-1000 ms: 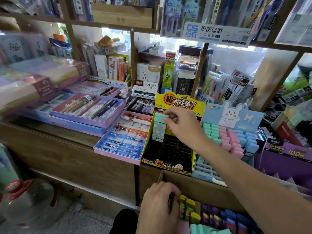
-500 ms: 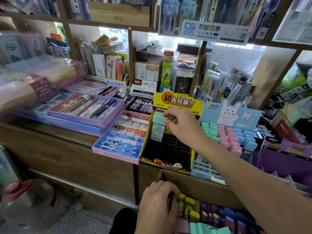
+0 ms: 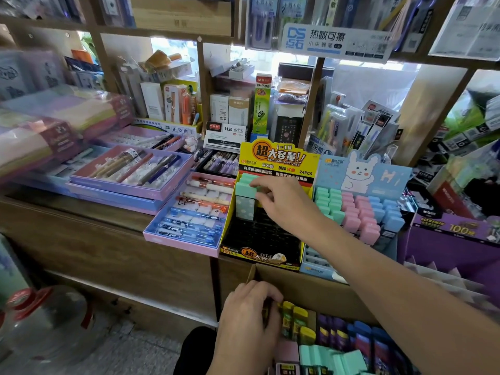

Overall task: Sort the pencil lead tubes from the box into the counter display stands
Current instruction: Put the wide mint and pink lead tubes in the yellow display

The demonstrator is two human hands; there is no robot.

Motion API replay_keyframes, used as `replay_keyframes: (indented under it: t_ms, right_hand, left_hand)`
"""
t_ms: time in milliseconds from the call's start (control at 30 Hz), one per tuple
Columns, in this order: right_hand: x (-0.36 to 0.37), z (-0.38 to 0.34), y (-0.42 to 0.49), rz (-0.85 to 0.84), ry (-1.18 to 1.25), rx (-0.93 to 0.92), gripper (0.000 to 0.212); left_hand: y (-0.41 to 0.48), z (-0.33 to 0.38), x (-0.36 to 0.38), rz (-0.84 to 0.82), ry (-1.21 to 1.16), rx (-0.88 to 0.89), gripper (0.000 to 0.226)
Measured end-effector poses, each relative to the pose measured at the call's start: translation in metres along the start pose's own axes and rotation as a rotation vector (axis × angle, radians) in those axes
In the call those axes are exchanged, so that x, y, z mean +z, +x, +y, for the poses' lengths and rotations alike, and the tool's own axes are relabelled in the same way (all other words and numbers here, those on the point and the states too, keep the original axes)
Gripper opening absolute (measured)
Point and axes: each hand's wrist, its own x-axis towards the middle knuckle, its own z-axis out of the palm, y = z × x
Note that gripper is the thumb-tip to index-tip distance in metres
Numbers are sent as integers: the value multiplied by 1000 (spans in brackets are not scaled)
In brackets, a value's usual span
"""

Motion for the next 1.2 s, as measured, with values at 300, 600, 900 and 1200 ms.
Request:
replay_keyframes:
  t_ms: [300, 600, 900, 1200]
  right_hand:
    - [-38, 3, -100, 116, 373, 153, 25]
    - [-77, 48, -239, 107, 504, 639, 19]
    - [-66, 75, -320, -240, 134, 981, 20]
    - [-61, 70, -346, -444, 6, 1040, 20]
  left_hand:
    - [-1, 2, -1, 55, 10, 30, 34]
    - [-10, 19, -2, -86, 19, 23, 24]
    - [-34, 45, 28, -476, 38, -93, 32]
    - [-56, 62, 64, -704, -280, -418, 33]
